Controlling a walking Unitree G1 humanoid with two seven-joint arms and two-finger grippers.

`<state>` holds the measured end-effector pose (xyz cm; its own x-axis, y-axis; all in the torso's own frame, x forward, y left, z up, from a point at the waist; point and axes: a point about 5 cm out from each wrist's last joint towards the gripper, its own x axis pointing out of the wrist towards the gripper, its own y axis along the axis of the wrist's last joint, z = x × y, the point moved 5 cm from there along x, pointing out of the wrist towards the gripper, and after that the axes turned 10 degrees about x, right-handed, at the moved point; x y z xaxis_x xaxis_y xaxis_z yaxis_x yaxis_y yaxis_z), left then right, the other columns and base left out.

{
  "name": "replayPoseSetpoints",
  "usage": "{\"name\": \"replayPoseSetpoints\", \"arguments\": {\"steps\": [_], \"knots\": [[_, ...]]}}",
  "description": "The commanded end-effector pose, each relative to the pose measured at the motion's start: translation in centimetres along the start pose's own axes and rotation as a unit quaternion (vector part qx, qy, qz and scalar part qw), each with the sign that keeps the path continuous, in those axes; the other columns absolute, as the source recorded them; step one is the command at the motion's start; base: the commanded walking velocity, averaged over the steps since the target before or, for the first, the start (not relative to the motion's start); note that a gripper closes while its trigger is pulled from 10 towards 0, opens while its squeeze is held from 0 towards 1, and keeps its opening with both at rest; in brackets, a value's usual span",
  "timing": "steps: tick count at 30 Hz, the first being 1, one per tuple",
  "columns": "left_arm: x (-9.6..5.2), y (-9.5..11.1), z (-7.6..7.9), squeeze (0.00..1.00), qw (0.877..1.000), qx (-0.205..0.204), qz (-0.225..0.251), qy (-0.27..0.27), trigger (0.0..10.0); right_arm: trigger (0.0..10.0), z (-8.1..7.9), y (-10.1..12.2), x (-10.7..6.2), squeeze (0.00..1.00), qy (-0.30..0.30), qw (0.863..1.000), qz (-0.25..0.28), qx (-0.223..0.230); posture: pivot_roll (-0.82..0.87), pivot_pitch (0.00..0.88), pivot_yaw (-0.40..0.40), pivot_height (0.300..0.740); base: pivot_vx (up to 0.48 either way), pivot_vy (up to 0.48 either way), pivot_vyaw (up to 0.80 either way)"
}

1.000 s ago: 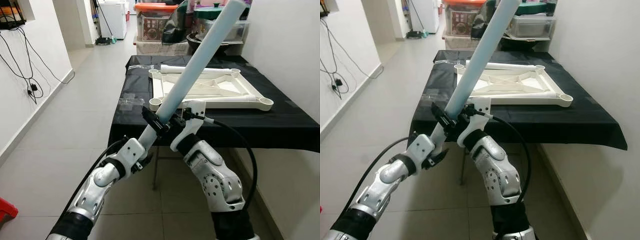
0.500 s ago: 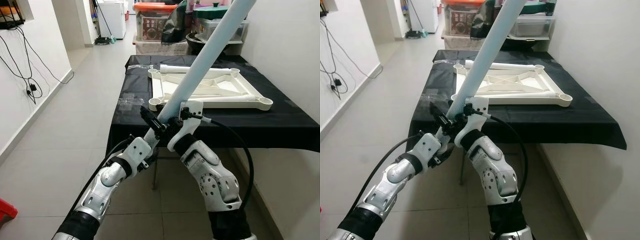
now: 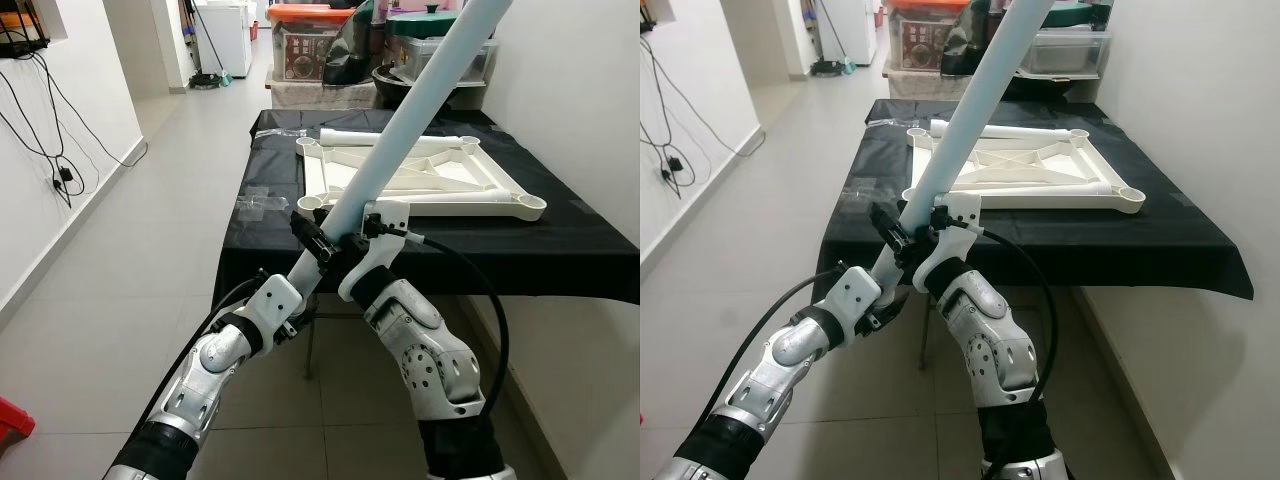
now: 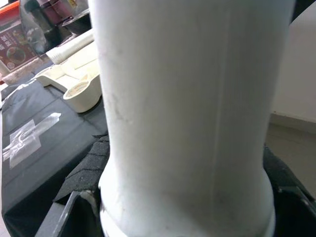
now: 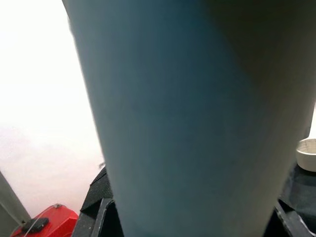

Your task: Building children table

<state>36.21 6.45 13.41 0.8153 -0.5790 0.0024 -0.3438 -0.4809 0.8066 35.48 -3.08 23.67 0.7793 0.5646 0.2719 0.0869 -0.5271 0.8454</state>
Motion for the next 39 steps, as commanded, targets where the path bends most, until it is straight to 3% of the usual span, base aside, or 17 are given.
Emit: {"name": "replayPoseSetpoints", "arguments": {"steps": [1, 13, 32, 33, 34, 35, 37, 39], "knots": [[-0.1, -0.5, 1.3, 0.0, 1.0, 0.0, -0.009, -0.024, 10.0, 0.0, -0.6, 0.9, 0.5, 0.0, 0.011, 1.0, 0.019, 0.014, 0.08, 0.0, -0.025, 0.74, 0.0, 0.0, 0.0], [0.0, -0.7, 1.5, 0.0, 1.0, 0.001, -0.012, -0.026, 10.0, 0.0, -0.1, 2.2, 0.9, 0.0, -0.018, 0.998, 0.061, 0.03, 0.08, 0.0, -0.023, 0.74, 0.0, 0.0, 0.0], [0.0, -1.0, 1.7, 0.0, 0.999, -0.01, -0.02, -0.026, 10.0, 0.0, 0.2, 2.8, 1.1, 0.0, -0.031, 0.996, 0.077, 0.033, 0.08, 0.0, -0.024, 0.74, 0.0, 0.0, 0.0], [0.0, -1.2, 1.6, 0.4, 0.999, -0.013, -0.024, -0.023, 10.0, 0.0, 0.2, 2.8, 1.1, 0.0, -0.03, 0.996, 0.077, 0.033, 0.08, 0.0, -0.024, 0.74, 0.0, 0.0, 0.0], [0.0, -1.2, 1.6, 0.4, 0.999, -0.013, -0.024, -0.023, 10.0, 0.0, 0.2, 2.8, 1.1, 0.0, -0.03, 0.996, 0.077, 0.033, 0.08, 0.0, -0.024, 0.74, 0.0, 0.0, 0.0], [-0.1, -1.4, 1.4, 1.0, 0.999, -0.017, -0.027, -0.019, 10.0, 0.0, 0.2, 2.8, 1.1, 0.0, -0.03, 0.996, 0.077, 0.033, 0.08, 0.0, -0.024, 0.74, 0.0, 0.0, 0.0], [-0.1, -1.7, 1.2, 1.0, 0.999, -0.011, -0.036, -0.015, 10.0, 0.0, 0.2, 2.8, 1.1, 0.0, -0.03, 0.996, 0.077, 0.032, 0.08, 0.0, -0.025, 0.74, 0.0, 0.0, 0.0], [-0.4, -2.4, 0.4, 0.0, 0.999, 0.0, -0.048, -0.007, 10.0, 0.0, 0.2, 3.0, 1.0, 0.0, -0.03, 0.996, 0.078, 0.031, 0.08, 0.0, -0.027, 0.74, 0.0, 0.0, 0.0]]}}
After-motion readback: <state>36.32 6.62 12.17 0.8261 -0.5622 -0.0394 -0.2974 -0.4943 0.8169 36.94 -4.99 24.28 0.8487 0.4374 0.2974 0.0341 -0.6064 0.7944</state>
